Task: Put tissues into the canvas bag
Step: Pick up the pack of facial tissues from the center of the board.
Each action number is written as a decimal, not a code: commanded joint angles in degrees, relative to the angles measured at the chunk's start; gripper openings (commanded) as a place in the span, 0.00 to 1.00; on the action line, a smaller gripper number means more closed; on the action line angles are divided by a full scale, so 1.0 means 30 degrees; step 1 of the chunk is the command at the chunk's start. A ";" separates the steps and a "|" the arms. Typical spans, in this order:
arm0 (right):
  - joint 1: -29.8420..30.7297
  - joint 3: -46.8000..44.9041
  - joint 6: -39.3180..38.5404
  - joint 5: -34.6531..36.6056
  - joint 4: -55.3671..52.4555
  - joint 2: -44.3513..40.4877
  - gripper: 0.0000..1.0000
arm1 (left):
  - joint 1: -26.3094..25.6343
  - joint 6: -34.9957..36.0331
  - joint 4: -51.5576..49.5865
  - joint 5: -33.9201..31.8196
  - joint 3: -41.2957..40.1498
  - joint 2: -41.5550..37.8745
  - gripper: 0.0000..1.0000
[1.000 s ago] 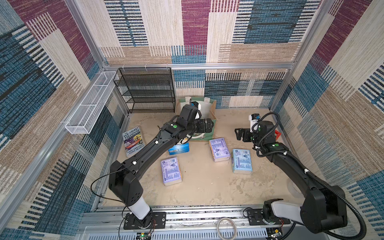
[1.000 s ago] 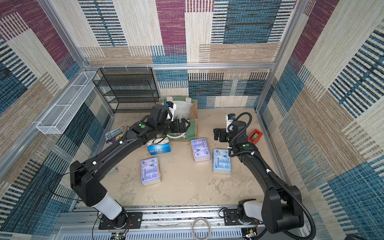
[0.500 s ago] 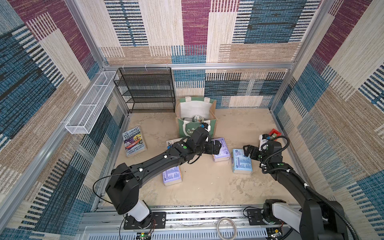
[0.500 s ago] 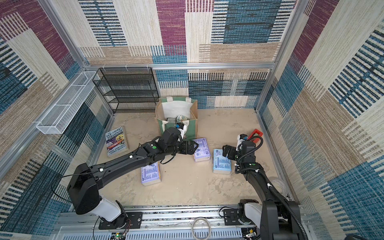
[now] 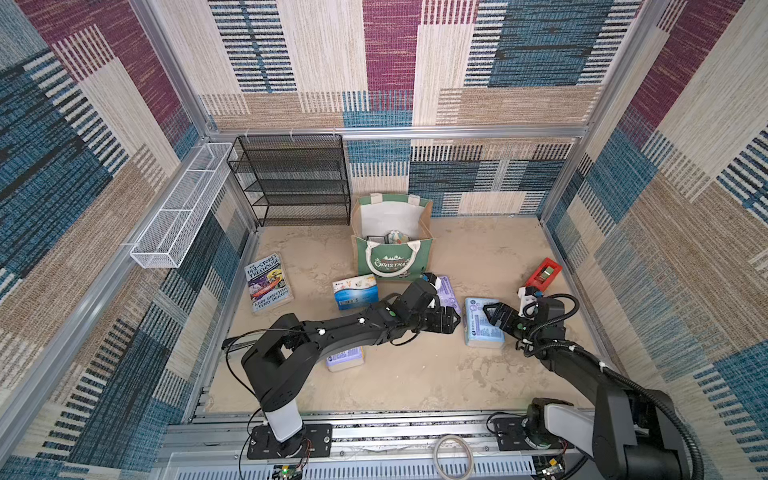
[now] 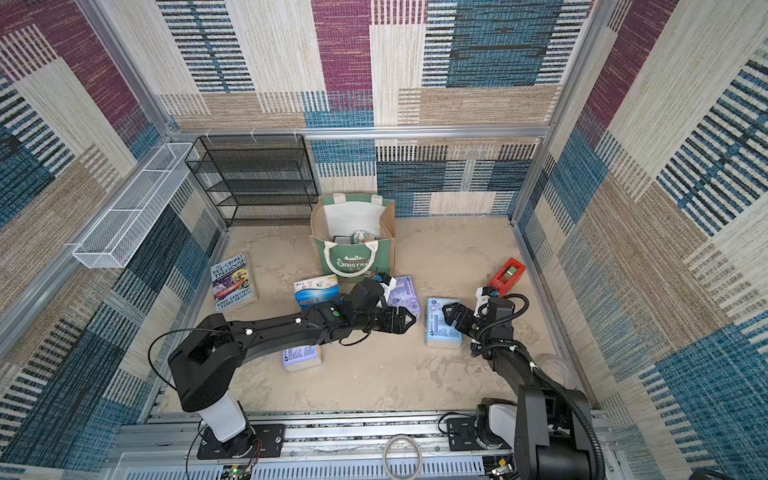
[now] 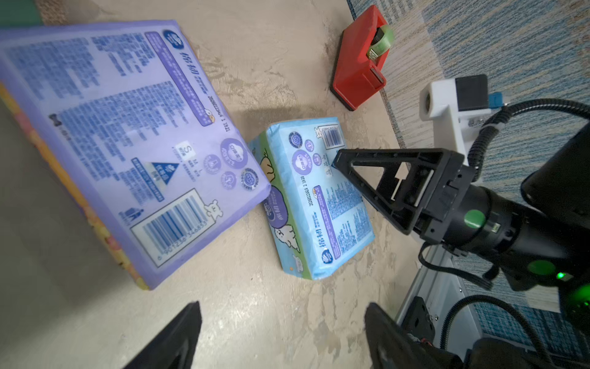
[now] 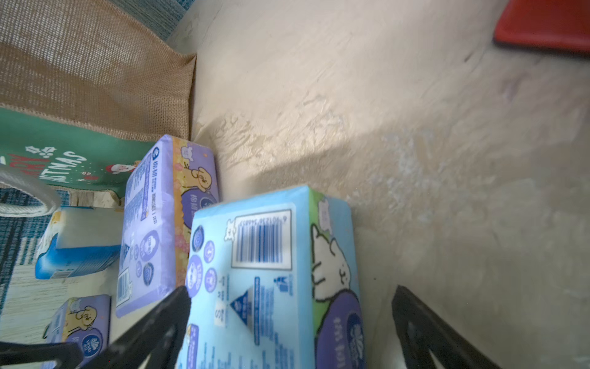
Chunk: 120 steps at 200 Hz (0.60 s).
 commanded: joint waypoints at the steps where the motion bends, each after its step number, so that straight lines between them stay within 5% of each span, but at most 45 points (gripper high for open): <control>1: 0.0013 -0.0529 0.1235 -0.1089 0.1308 -0.0297 0.99 | -0.0034 -0.0636 0.0987 0.1893 0.0463 0.0679 0.79; 46: 0.0011 -0.1314 0.2415 -0.2987 0.1914 -0.0890 0.95 | -0.0095 -0.0792 0.0952 0.3755 0.1350 0.2276 0.62; 94: 0.0011 -0.1865 0.3639 -0.4574 0.1894 -0.2085 0.82 | -0.0120 -0.1061 0.0907 0.3907 0.1823 0.3079 0.61; 120: 0.0013 -0.1501 0.2400 -0.2915 -0.0334 -0.2806 0.84 | -0.0071 -0.1214 0.0681 0.3841 0.2252 0.3519 0.59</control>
